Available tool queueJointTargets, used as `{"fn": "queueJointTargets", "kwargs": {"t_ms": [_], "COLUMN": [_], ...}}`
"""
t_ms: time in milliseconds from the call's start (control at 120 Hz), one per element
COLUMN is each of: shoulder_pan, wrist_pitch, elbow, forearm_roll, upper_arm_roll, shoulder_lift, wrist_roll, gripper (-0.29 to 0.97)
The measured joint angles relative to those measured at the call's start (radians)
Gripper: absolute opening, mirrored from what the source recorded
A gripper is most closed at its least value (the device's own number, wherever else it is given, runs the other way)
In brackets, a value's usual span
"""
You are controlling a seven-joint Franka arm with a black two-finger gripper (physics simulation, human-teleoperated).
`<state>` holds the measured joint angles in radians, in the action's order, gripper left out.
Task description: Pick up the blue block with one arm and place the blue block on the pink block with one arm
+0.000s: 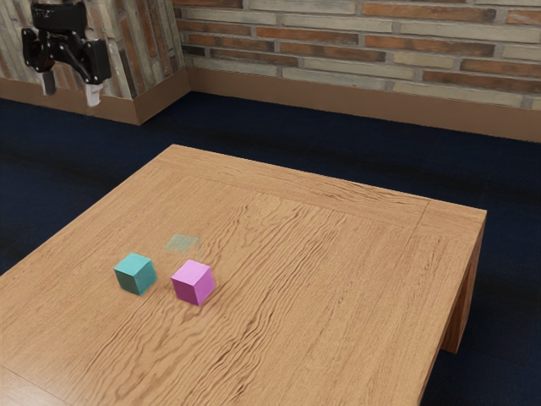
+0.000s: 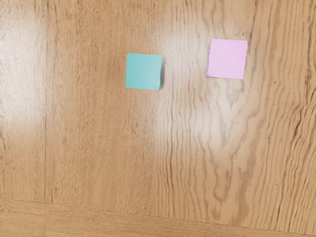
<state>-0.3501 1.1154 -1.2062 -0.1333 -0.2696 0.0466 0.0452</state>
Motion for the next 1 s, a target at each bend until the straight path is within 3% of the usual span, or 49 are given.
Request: {"fn": "queueJointTargets", "kwargs": {"t_ms": [250, 417, 542, 725, 1000], "shoulder_pan": [-0.022, 0.021, 0.028, 0.049, 0.069], "wrist_pitch": [0.282, 0.386, 0.483, 0.676, 0.902], "elbow": [-0.045, -0.256, -0.454, -0.709, -0.860], "forearm_roll": [0.010, 0.021, 0.030, 0.032, 0.032], "upper_arm_roll": [0.006, 0.012, 0.026, 0.057, 0.158], "shoulder_lift": [0.007, 0.000, -0.064, -0.071, -0.030], "wrist_roll": [0.025, 0.037, 0.036, 0.021, 0.007], "gripper": [0.68, 0.68, 0.68, 0.68, 0.68]}}
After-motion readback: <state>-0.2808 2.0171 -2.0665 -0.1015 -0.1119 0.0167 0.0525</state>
